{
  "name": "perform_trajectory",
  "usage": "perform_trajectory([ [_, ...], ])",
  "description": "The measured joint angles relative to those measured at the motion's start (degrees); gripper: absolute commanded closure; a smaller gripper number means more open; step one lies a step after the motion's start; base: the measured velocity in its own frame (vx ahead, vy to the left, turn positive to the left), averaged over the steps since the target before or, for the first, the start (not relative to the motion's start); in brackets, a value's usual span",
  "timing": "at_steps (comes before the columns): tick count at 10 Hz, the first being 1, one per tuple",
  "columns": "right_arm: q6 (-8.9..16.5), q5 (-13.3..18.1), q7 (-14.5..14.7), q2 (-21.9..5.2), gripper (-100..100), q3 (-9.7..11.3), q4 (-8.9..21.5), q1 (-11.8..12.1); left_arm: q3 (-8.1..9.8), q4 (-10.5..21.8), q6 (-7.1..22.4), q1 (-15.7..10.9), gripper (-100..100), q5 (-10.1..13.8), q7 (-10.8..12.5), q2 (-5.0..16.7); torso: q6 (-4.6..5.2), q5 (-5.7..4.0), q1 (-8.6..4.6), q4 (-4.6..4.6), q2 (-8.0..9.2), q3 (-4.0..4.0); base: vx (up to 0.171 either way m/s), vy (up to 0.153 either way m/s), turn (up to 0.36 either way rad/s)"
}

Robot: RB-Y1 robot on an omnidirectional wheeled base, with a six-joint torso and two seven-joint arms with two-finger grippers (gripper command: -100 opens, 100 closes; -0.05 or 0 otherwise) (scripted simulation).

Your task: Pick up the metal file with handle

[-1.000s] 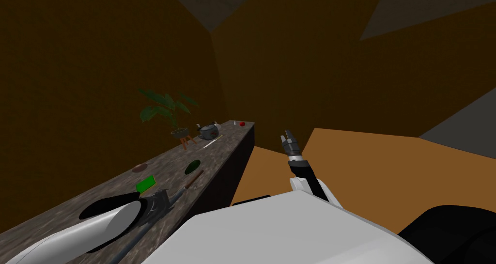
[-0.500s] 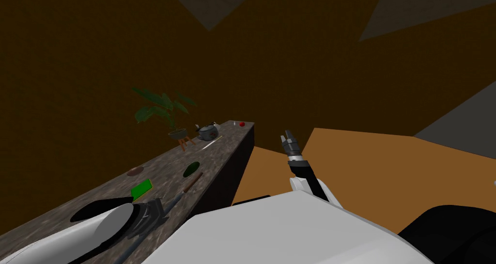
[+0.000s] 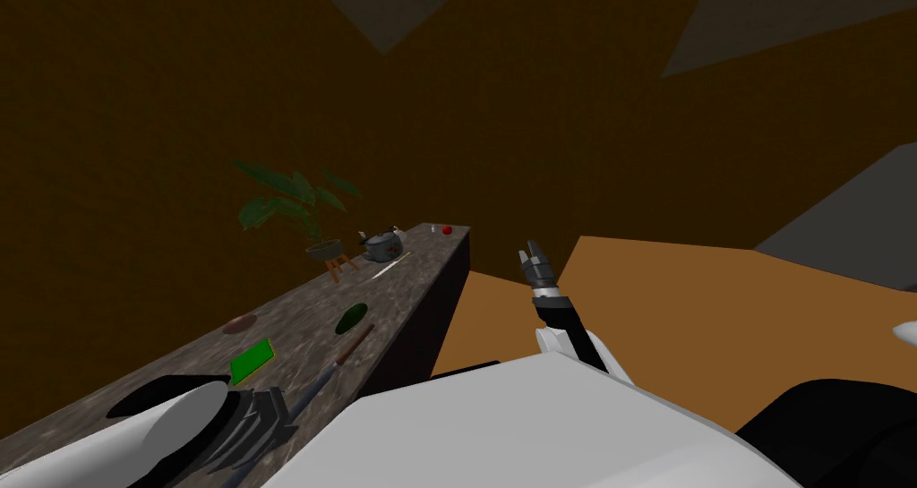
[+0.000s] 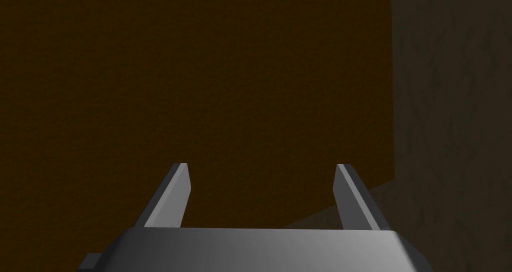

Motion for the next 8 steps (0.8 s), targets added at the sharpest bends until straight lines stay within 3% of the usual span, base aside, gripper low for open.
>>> perform_trajectory([
  [5,0.0,0.0,0.0,0.0,0,0.0,0.0,0.0,1.61,1.9,6.1,0.9,-100,2.8,3.1,1.7,-0.01,0.00,-0.03,0.01,0.04,0.02,0.019,0.020,-0.018],
  [6,0.0,0.0,0.0,0.0,0,0.0,0.0,0.0,1.64,1.9,6.4,0.9,0,2.9,3.2,1.8,0.00,-0.01,-0.06,0.01,0.06,0.03,0.000,0.000,0.000],
  [7,0.0,0.0,0.0,0.0,0,0.0,0.0,0.0,1.64,1.9,6.4,0.9,-100,2.9,3.2,1.7,-0.01,-0.02,-0.08,0.02,0.08,0.05,-0.002,-0.004,-0.016],
  [8,0.0,0.0,0.0,0.0,0,0.0,0.0,0.0,1.31,2.9,5.7,0.7,-100,2.5,2.8,1.6,0.00,-0.01,-0.10,0.02,0.09,0.05,-0.004,-0.006,-0.010],
])
